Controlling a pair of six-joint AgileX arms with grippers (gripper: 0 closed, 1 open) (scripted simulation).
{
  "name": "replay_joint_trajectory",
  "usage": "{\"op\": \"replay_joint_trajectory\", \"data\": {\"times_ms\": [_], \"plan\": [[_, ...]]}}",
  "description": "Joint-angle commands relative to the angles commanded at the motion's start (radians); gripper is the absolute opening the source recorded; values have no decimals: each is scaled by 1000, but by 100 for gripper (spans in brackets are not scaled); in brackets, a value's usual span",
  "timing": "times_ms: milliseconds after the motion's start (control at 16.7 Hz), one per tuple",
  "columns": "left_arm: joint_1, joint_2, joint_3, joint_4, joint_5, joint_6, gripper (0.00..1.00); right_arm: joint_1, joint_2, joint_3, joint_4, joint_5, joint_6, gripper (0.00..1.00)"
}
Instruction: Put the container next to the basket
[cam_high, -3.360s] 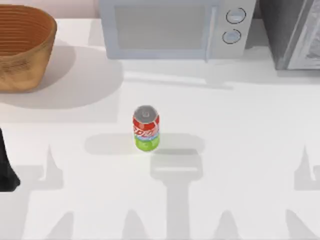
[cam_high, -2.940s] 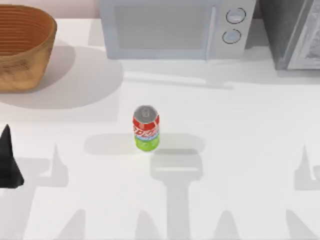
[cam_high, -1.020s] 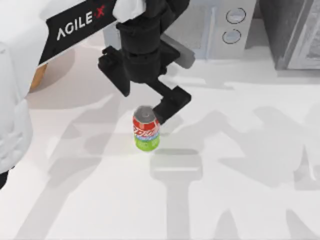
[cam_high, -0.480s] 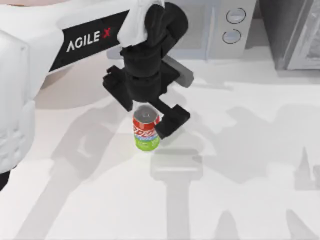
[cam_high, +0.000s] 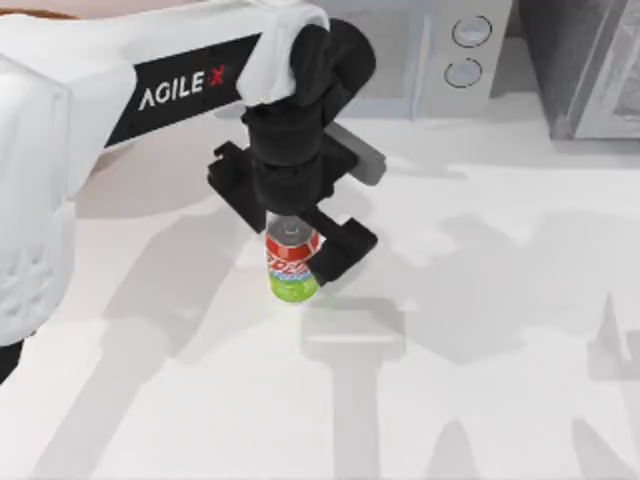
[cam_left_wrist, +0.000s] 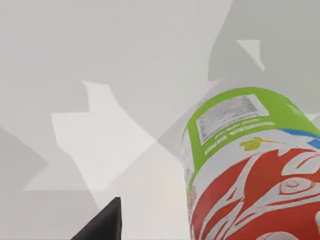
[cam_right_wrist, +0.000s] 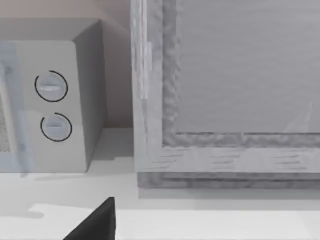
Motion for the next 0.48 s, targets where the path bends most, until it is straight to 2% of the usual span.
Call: {"op": "replay_joint_trajectory", "data": {"times_ms": [480], "plan": [[0,0,0,0,0,0,25,0,0,0,0,0,0,100]]}}
